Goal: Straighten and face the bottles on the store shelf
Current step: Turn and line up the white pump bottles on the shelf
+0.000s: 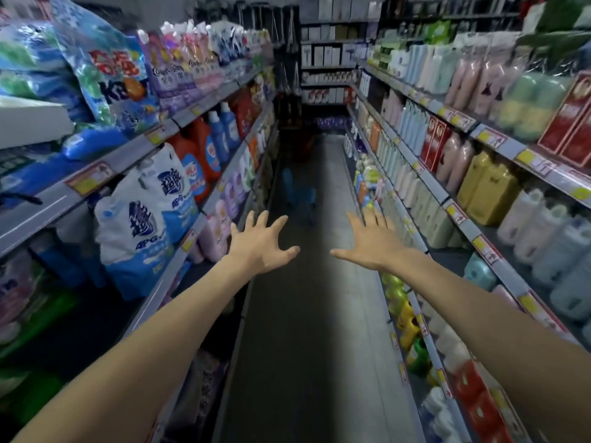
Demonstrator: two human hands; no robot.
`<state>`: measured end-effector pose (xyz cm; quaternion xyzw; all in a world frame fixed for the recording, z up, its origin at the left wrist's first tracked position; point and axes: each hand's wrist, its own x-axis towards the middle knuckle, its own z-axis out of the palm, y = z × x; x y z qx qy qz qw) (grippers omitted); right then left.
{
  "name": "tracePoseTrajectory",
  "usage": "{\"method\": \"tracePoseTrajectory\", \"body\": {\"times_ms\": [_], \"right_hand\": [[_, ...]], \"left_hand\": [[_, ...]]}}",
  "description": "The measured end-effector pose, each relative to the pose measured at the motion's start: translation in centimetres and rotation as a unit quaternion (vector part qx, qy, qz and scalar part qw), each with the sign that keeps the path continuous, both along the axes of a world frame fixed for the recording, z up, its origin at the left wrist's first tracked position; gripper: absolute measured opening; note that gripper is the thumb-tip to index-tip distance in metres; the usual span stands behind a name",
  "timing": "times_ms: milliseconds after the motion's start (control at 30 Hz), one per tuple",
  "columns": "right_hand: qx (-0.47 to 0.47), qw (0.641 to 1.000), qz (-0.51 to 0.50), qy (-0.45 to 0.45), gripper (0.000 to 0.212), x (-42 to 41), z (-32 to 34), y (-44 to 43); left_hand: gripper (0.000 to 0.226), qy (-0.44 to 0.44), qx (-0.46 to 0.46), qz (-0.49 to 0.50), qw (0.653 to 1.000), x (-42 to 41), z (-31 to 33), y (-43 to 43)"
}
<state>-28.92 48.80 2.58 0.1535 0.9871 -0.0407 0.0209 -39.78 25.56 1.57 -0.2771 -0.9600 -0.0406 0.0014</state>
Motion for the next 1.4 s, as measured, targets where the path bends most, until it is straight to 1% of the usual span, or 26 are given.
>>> {"method": "tracePoseTrajectory", "body": {"times_ms": [200,367,500,600,700,867,1000,1200,1333,1400], "right_hand": [[0.003,1.000,0.004,0.005,0.110,-6.7,-0.9,4.7],[0.010,1.000,0.004,-0.019,0.110,-13.6,-3.8,7.4],[0.010,0.999,0.000,-0.031,0.111,-20.0,-5.6,9.4],[0.015,0.998,-0.004,-0.055,0.113,-24.8,-6.4,10.5],[0.020,0.998,0.000,-0.060,0.111,-29.4,-7.1,11.4],[0.015,0.997,-0.002,-0.082,0.109,-35.4,-8.3,13.6],[-0.004,0.997,-0.002,-0.081,0.106,-40.8,-9.8,17.1],[-0.002,0.998,-0.014,-0.067,0.106,-50.8,-12.5,24.8],[0.001,0.997,-0.013,-0.079,0.106,-57.1,-12.9,30.0],[0.006,0.996,-0.004,-0.089,0.106,-60.1,-13.2,32.1]], "left_hand": [[0.090,0.014,-0.013,0.005,1.000,-6.9,-1.4,3.6],[0.090,0.000,-0.023,0.001,1.000,-14.1,-4.4,6.1],[0.090,-0.018,-0.011,-0.001,1.000,-20.9,-6.3,7.9],[0.090,-0.031,-0.008,-0.008,0.999,-26.0,-7.1,9.2],[0.091,-0.033,-0.015,-0.015,0.999,-31.1,-7.5,10.7],[0.090,-0.030,-0.037,-0.044,0.998,-37.5,-8.4,13.7],[0.090,-0.038,-0.047,-0.048,0.997,-43.6,-10.2,17.2],[0.091,-0.038,-0.056,-0.066,0.996,-54.2,-12.7,24.4],[0.093,-0.031,-0.107,-0.083,0.990,-61.1,-12.5,29.5],[0.094,-0.029,-0.115,-0.084,0.989,-64.0,-12.6,31.6]]}}
